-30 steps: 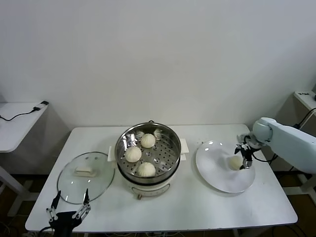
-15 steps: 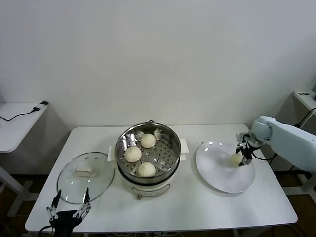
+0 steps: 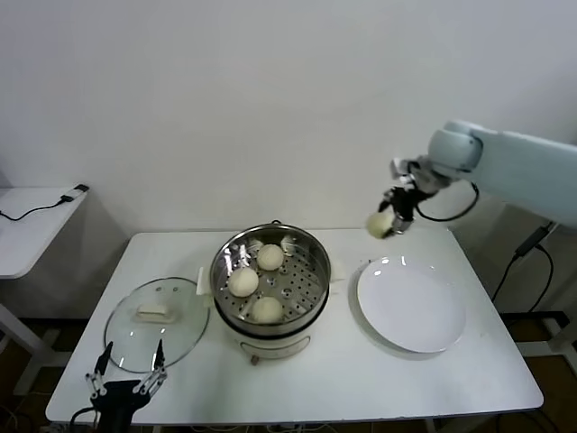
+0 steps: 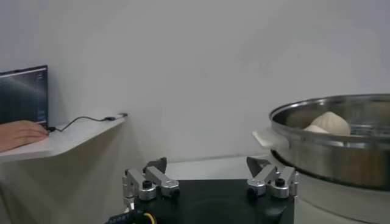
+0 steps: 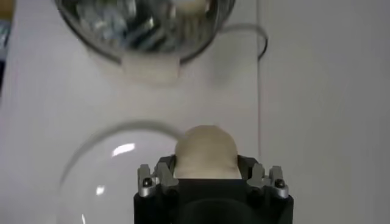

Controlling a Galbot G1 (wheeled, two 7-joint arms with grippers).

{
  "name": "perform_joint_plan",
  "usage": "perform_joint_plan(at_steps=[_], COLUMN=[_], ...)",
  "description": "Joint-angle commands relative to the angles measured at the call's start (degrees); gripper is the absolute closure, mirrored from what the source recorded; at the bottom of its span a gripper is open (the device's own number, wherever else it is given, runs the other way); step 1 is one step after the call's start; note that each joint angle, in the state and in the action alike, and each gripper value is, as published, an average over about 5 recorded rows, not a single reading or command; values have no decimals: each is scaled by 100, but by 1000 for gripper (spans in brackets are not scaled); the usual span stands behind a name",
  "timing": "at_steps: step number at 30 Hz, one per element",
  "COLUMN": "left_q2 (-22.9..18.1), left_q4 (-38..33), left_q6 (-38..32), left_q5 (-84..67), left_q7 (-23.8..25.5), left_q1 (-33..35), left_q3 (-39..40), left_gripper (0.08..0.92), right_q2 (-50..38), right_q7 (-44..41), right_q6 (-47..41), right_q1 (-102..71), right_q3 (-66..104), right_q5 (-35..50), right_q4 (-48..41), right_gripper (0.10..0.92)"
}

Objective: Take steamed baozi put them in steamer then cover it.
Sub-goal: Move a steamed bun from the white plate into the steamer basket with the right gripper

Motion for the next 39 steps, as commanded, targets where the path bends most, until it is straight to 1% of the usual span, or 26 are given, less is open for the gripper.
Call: perform_joint_plan(at_steps=[1,7,13,17,25,30,32,37,39], left_q2=[6,18,4,-4,4,-3,-4,11,15], left_q4=[0,0,-1,-1,-2,-1,-1,-2,-2], left_q6=[11,-3,-12,-20,-29,-44,-51,-55,-55], left_q5=[-9,-19,-12,-4,6,-7,-9,-24,-24], left_q7=[3,10,10,6,6,-2,-5,-8,-3], left_q1=[-7,22,33,47,62,68,67,75,79], left_q3=[3,-6,-9,-15,-21,-7,-6,-19,-16], left_gripper=[177,177,177,177,177,177,177,177,177], right_q2=[1193,1587,1496,1438,1436,1469,1476,1392,1314], right_q7=[877,1214,1321,1359,1398,1364,1303,1037,912], right_q6=[-1287,-1432,-1423,-1399,-1366,-1240,-1177,-915,-807], right_q1=[655,-294,-1067,-1432,-1639,-1630,-1594,-1312,-1107], right_q3=[100,-22,-40,68,110,156,170,168,178], right_q5=[1812,1292,536,222,-74,-26,35,325,542], right_q4=[1477,1291,812,548,282,153,131,188,248], right_gripper=[355,355,355,355,354,353,334,227,211])
